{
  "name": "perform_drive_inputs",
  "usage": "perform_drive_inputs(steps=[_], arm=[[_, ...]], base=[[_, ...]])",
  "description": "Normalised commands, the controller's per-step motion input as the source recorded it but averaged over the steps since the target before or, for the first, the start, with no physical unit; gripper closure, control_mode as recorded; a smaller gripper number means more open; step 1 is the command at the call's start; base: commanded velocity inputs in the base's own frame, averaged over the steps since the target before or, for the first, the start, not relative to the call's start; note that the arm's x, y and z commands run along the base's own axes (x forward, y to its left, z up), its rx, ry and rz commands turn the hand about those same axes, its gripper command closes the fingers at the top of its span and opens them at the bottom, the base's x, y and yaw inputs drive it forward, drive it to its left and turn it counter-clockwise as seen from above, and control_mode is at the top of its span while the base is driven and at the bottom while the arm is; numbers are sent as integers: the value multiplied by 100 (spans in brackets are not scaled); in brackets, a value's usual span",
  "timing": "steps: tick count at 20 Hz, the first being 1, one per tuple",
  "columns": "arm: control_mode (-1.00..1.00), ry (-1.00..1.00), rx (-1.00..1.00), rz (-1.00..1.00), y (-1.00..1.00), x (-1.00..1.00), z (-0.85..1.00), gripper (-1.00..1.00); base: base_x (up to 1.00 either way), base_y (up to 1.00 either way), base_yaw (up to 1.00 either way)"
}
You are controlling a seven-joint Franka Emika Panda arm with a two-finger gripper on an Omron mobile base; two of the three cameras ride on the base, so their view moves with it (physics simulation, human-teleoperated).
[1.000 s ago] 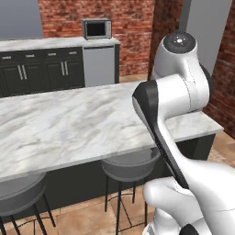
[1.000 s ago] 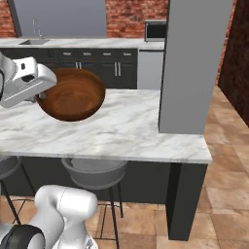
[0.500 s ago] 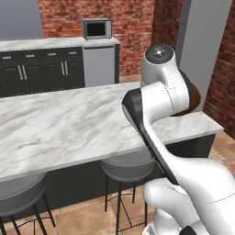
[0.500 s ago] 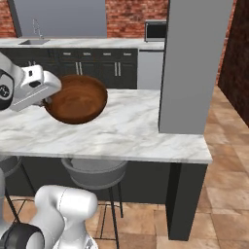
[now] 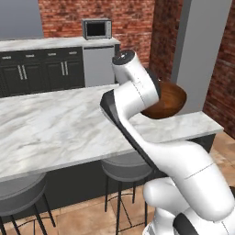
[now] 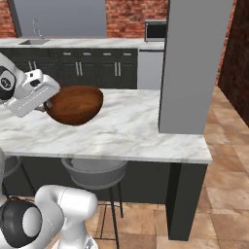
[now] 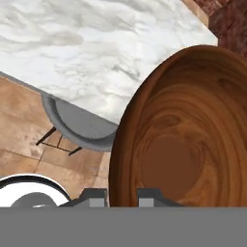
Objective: Pick up the bowls from the cabinet and place each bowl in front of a stool on the dining counter.
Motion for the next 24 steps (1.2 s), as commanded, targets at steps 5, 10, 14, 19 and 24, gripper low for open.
perform_drive_inputs(steps=[5,10,14,19,24], arm=[[-100,26,-3,-3,26,16,-24,100],[-100,6,0,-2,9,13,-29,100],[-100,-6,0,-1,0,22,-42,100],[-100,-5,0,0,0,23,-36,100],[-100,0,0,0,0,33,-25,100]], base=[[0,0,0],[0,0,0],[0,0,0],[0,0,0],[0,0,0]])
